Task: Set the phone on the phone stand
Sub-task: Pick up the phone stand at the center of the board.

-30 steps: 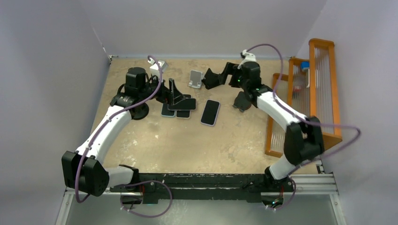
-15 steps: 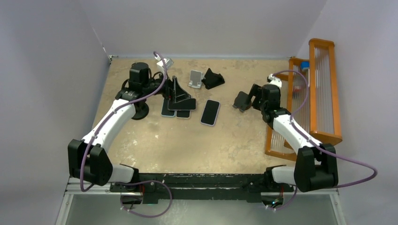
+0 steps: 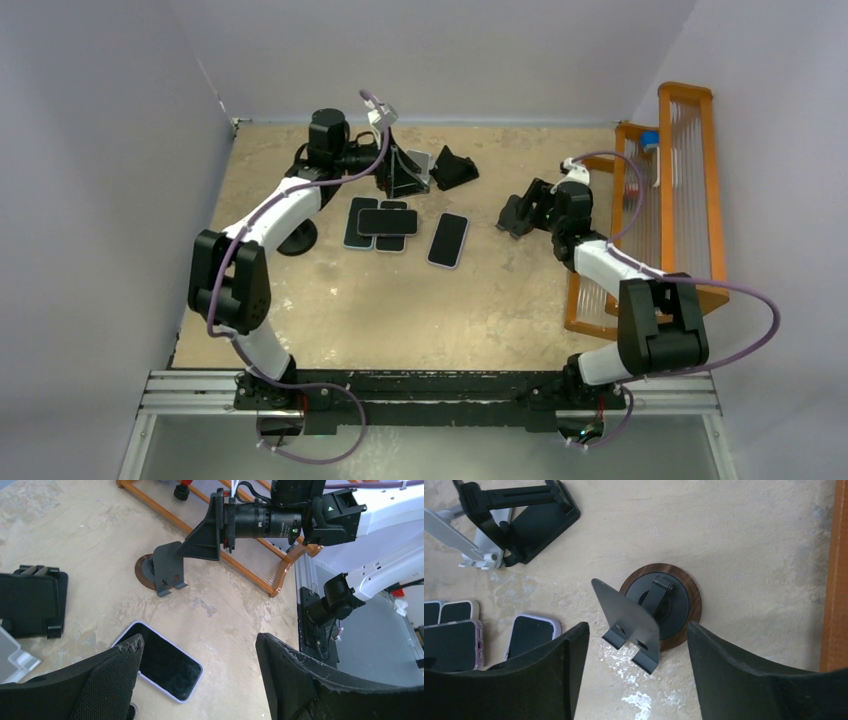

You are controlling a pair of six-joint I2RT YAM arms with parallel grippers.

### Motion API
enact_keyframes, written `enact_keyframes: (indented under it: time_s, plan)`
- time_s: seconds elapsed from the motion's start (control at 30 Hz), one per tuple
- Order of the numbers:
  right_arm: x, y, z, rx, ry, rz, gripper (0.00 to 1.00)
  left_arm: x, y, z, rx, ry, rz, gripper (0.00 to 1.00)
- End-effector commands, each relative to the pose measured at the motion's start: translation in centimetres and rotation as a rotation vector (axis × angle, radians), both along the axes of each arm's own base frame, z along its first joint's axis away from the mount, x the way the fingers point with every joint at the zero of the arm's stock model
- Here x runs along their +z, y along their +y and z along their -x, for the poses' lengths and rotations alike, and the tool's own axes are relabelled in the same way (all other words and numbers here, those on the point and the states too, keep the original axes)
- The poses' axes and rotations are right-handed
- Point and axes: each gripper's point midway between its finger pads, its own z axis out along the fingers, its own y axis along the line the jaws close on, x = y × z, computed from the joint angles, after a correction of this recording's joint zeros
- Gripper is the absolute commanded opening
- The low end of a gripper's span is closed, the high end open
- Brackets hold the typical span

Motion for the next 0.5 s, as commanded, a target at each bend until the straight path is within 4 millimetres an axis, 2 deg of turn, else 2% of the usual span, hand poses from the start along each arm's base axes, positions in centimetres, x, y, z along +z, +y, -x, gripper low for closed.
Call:
enact_keyframes:
  time_s: [0.0, 0.1, 0.13, 0.17, 0.23, 0.4, 0.47]
  plan:
    - [2.7, 0.1, -2.5, 0.051, -0.122, -0.015, 0.69, 3.0, -3.0, -0.5, -0.108, -0.184, 0.048, 0.81]
    - [3.1, 0.7, -3.1, 0.103, -0.144, -0.015, 0.58, 2.2, -4.7, -0.8, -0.15, -0.186, 0.042, 0.81]
    - [3.3, 1.0, -3.2, 0.122, -0.151, -0.016, 0.49, 2.0, -5.1, -0.8, -0.167, -0.186, 0.043, 0.81]
    - [3.4, 1.2, -3.3, 0.141, -0.16, -0.012, 0.45, 1.7, -5.4, -0.8, -0.187, -0.187, 0.046, 0.8]
    - [3.6, 1.9, -3.4, 0.184, -0.171, -0.013, 0.41, 1.1, -5.7, -0.8, -0.216, -0.182, 0.05, 0.8]
    - [3.0, 3.3, -4.0, 0.292, -0.176, -0.014, 0.38, -0.1, -6.1, -0.8, -0.286, -0.167, 0.055, 0.8]
    - [2.3, 3.4, -4.2, 0.307, -0.168, -0.008, 0.28, -0.2, -6.2, -1.0, -0.302, -0.161, 0.048, 0.8]
